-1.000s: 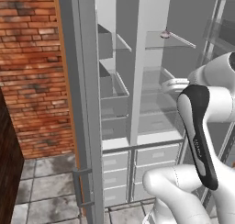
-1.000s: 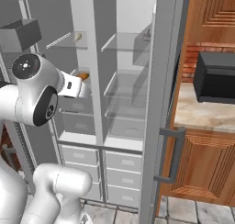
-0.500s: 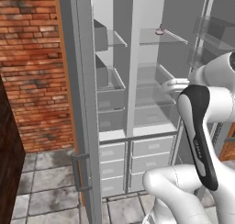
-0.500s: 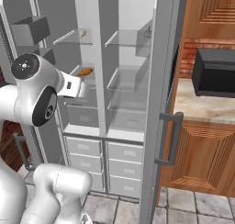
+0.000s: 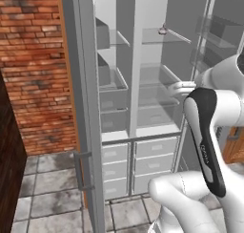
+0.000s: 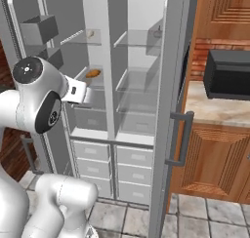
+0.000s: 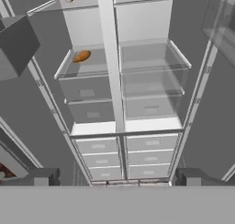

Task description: There's a fish in the fridge that needs to be moved to the freezer for freezing. Pick up the fish from the fridge, place it on any shelf in the freezer, and close the fridge and freezer doors when done.

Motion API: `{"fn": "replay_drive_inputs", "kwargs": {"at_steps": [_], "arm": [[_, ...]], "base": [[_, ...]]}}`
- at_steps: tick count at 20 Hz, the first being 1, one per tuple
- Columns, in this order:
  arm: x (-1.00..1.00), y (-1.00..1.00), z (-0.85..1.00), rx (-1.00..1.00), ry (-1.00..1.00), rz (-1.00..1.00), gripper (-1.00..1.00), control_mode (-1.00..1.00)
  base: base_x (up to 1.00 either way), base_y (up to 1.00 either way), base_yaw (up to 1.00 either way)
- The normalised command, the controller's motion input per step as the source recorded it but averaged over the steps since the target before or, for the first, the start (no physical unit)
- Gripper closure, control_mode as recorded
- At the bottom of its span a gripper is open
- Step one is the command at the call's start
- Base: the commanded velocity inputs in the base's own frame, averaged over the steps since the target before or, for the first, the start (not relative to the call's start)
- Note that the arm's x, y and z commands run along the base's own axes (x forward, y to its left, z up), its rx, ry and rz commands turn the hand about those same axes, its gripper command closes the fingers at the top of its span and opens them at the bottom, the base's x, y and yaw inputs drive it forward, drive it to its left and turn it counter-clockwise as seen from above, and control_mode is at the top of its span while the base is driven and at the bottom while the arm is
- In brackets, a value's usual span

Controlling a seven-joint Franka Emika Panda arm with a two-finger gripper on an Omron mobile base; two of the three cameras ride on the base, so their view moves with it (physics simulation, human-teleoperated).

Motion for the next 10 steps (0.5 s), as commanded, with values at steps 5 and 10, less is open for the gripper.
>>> {"fn": "replay_drive_inputs", "kwargs": {"at_steps": [5,10], "arm": [[0.00,0.00,0.00,0.00,0.00,0.00,-1.00,1.00],[-0.27,0.03,0.00,0.00,-0.05,0.00,-1.00,-1.00]], "base": [[-0.23,0.00,0.00],[-0.01,0.00,0.00]]}}
